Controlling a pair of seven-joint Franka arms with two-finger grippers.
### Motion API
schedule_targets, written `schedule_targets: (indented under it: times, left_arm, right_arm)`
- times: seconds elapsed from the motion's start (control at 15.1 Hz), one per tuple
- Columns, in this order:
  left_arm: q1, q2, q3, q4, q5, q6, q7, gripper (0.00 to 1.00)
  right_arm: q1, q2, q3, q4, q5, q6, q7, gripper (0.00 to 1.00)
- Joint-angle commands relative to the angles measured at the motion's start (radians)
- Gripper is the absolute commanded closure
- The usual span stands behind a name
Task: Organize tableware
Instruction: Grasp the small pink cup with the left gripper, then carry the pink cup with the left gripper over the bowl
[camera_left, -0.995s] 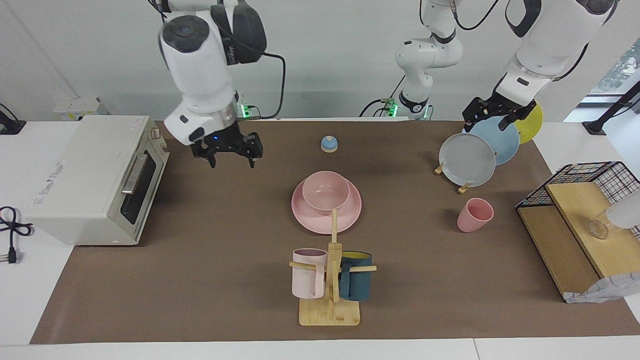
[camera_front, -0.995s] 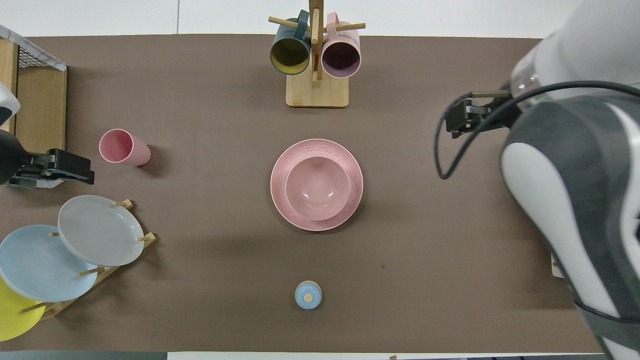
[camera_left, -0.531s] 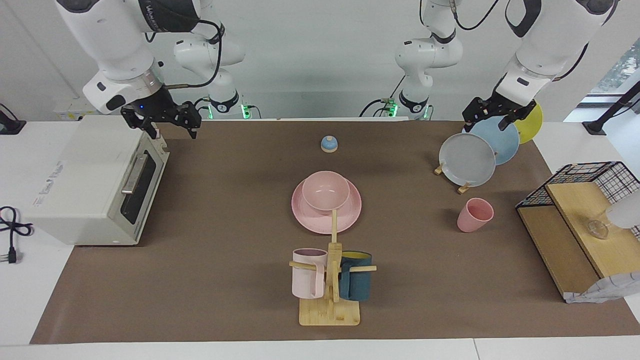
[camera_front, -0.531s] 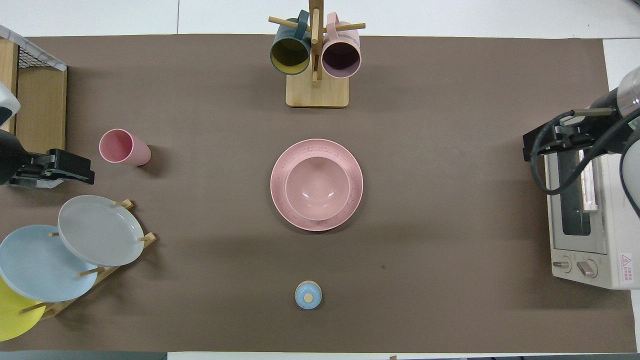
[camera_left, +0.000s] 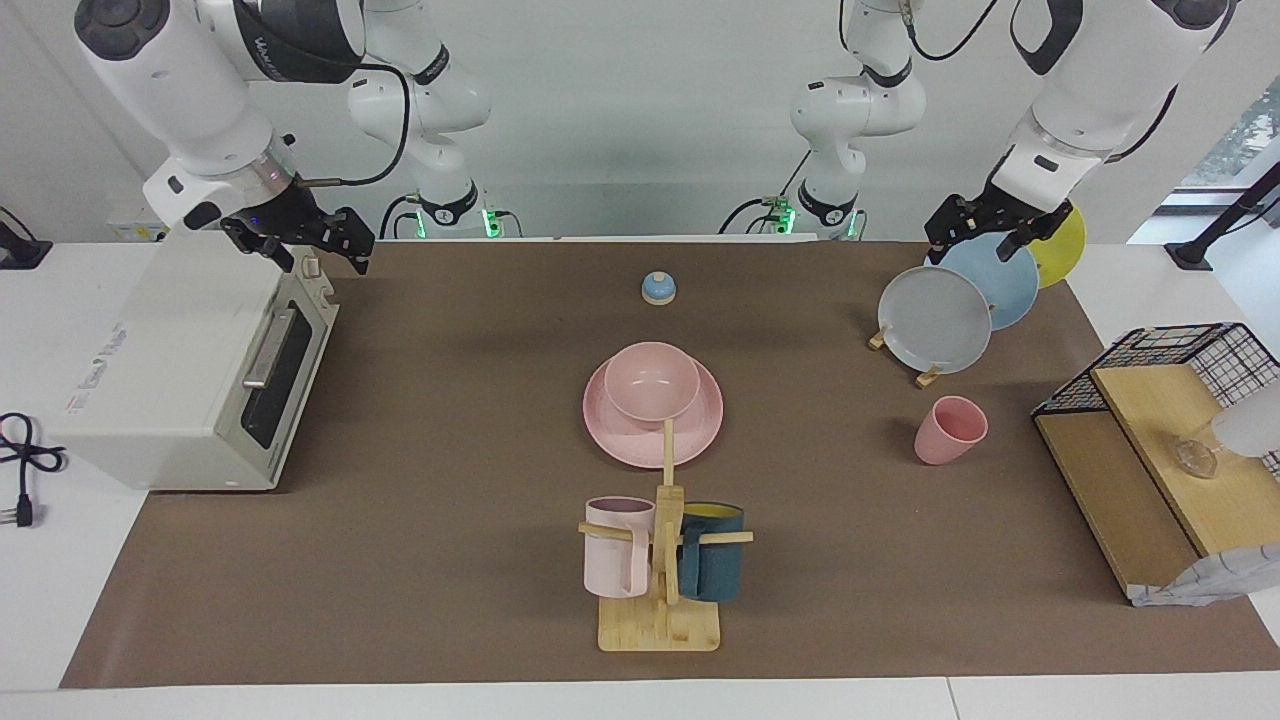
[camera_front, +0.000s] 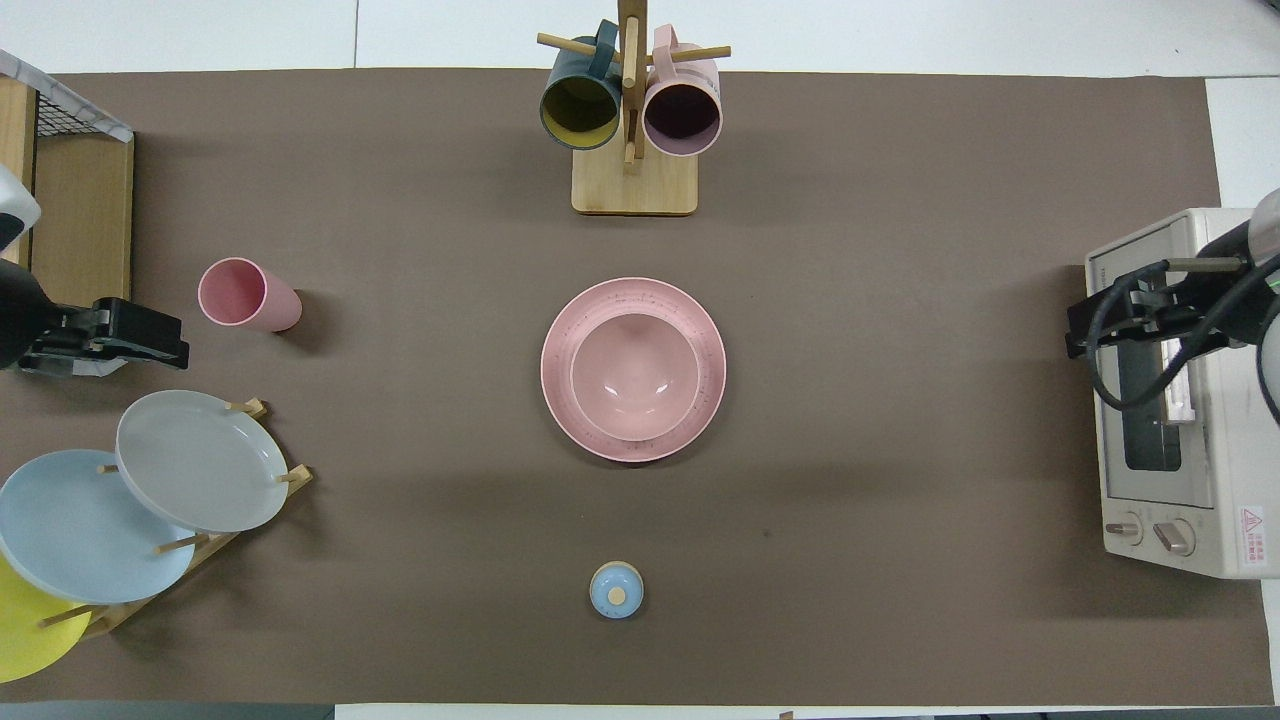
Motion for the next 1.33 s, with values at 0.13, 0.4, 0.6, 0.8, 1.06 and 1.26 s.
schedule_targets:
  times: [0.13,0.4,0.6,0.8,1.06,1.26]
  left_arm:
    - [0.039,-0.019,-0.006,-0.004,-0.005,0.000,-0.012,0.00]
    - [0.065,-0.040,-0.006,-0.164,-0.005,0.247,-0.015,0.00]
    - [0.060,0.085,-0.009,-0.184,-0.007,0.352,-0.017,0.00]
    - [0.048,0.214,-0.009,-0.181,-0.007,0.469,-0.021,0.00]
    - [0.045,0.291,-0.008,-0.178,-0.002,0.557,-0.011,0.00]
    - [0.034,0.313,-0.008,-0.185,-0.002,0.592,-0.011,0.00]
  right_arm:
    - [-0.007,-0.027,-0.032,-0.036,-0.011,0.037,-0.074,0.00]
    - [-0.001,-0.024,-0.031,0.005,-0.011,0.035,-0.066,0.00]
    - [-0.005,-0.025,-0.032,-0.001,-0.006,0.061,-0.072,0.00]
    - [-0.004,-0.024,-0.032,0.002,-0.005,0.061,-0.074,0.00]
    - [-0.004,-0.024,-0.032,0.002,-0.005,0.058,-0.072,0.00]
    - [-0.002,-0.030,-0.032,0.001,-0.003,0.051,-0.072,0.00]
